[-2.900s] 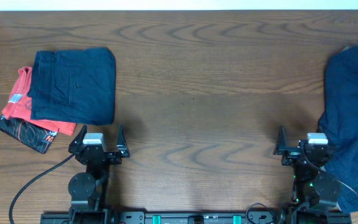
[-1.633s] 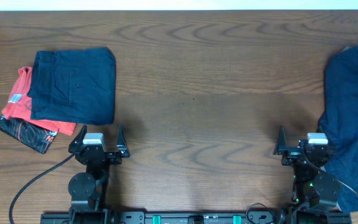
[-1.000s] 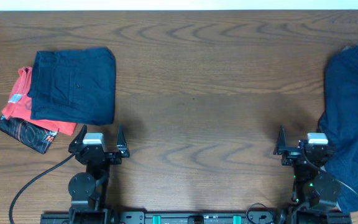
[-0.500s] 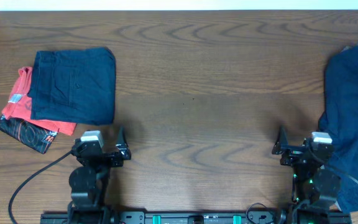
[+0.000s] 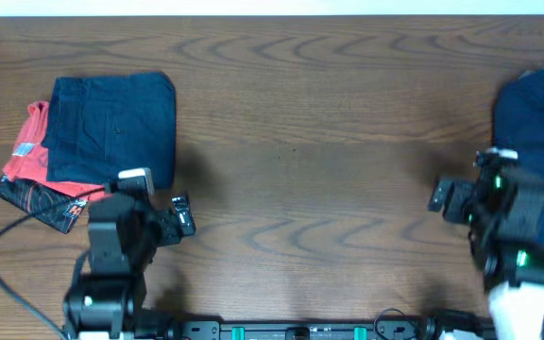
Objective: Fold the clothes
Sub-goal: 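Reach the right gripper to the navy shorts on the grey shirt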
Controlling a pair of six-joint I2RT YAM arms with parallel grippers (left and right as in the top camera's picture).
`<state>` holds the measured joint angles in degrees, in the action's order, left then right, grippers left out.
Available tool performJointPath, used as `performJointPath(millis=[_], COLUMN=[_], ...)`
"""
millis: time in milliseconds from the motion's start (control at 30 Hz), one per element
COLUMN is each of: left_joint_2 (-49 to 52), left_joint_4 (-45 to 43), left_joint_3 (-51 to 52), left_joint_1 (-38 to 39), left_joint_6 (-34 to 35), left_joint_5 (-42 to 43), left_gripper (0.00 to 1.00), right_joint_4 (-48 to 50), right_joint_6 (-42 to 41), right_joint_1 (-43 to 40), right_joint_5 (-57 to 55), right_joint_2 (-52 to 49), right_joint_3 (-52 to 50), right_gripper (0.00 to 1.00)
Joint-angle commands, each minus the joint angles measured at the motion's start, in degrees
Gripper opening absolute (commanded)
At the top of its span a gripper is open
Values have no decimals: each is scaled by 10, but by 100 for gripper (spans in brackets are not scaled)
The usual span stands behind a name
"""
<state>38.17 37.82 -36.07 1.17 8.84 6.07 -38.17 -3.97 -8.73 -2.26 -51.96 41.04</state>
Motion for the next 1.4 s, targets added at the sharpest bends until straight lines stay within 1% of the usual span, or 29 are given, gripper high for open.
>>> performJointPath(millis=[0,67,133,267,333,467,567,633,700,833,867,933,1100,1267,1367], left_joint_2=[49,67,78,86,85,85,85,86,86,86,86,86,86,86,86], left_joint_4=[29,33,33,36,35,35,35,35,35,35,35,35,35,35,35], left_joint_3=[-46,-51,-51,-51,-51,-51,-51,-51,-51,-51,-51,-51,-51,-51,-51], left_joint_1=[-2,-2,-2,-2,-2,-2,-2,-2,-2,-2,-2,-2,-2,-2,-2], left_joint_6=[3,3,3,3,3,3,3,3,3,3,3,3,3,3,3], left_joint_5=[6,8,13,15,15,15,15,15,15,14,14,14,14,14,14], left_gripper=[98,98,98,98,98,98,98,98,98,98,98,98,98,98,98], right_joint_4=[-36,-45,-40,-57,-60,-57,-58,-60,-62,-63,-62,-63,-64,-79,-126], right_joint_6=[-7,-7,-8,-80,-105,-118,-119,-119,-119,-119,-119,-119,-119,-119,-118], right_joint_1=[4,4,2,-23,-43,-82,-102,-109,-115,-121,-122,-123,-123,-123,-123], right_joint_5=[-44,-44,-75,-203,-222,-221,-217,-215,-215,-215,-215,-215,-210,-165,-136], right_joint_2=[-109,-150,-184,-252,-282,-335,-371,-390,-403,-409,-409,-409,-409,-404,-380], right_joint_3=[79,99,99,99,99,99,99,98,98,99,99,99,99,118,187], right_gripper=[99,99,99,99,98,85,79,72,67,52,47,33,1,1,1])
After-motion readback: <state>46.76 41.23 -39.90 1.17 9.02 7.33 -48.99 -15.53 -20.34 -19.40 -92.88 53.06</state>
